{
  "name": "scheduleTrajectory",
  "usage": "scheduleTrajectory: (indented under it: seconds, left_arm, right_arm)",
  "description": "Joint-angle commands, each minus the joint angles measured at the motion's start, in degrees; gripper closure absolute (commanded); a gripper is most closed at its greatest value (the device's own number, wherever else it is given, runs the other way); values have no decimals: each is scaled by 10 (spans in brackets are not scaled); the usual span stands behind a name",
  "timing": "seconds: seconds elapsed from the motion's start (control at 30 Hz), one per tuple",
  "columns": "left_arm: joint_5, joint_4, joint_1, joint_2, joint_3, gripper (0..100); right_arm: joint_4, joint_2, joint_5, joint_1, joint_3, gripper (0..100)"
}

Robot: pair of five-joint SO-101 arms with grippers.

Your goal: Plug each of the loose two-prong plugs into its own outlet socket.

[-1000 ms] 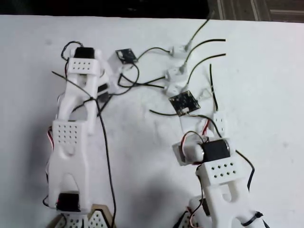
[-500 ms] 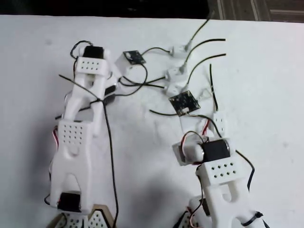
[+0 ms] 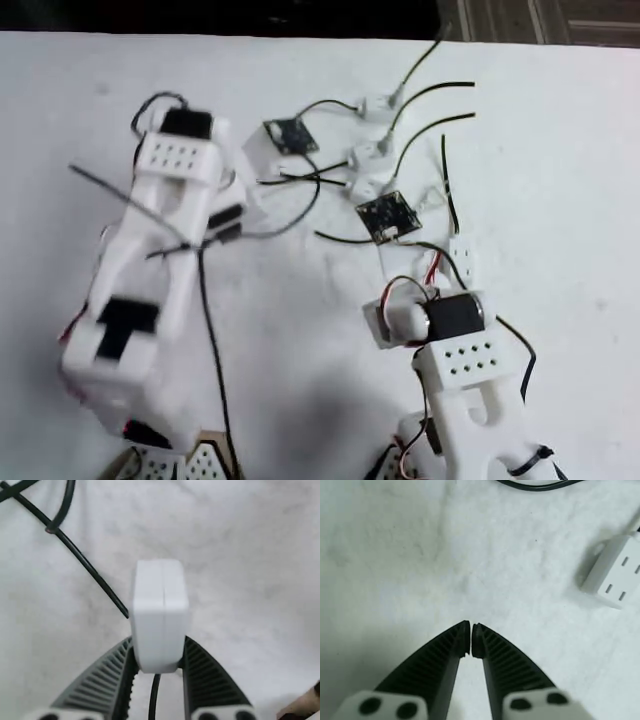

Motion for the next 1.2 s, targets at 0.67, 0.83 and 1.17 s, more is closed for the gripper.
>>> scheduleTrajectory:
  seconds: [0.67, 0.83, 1.17]
  left_arm:
    - [73, -222, 13, -377, 531, 778]
    - [87, -191, 0, -378, 488, 779]
    - [77, -195, 80, -377, 529, 775]
  right_arm:
    - [-6, -6, 6, 3, -4, 980]
    - [-7, -6, 6, 3, -4, 980]
    - [-6, -6, 6, 3, -4, 980]
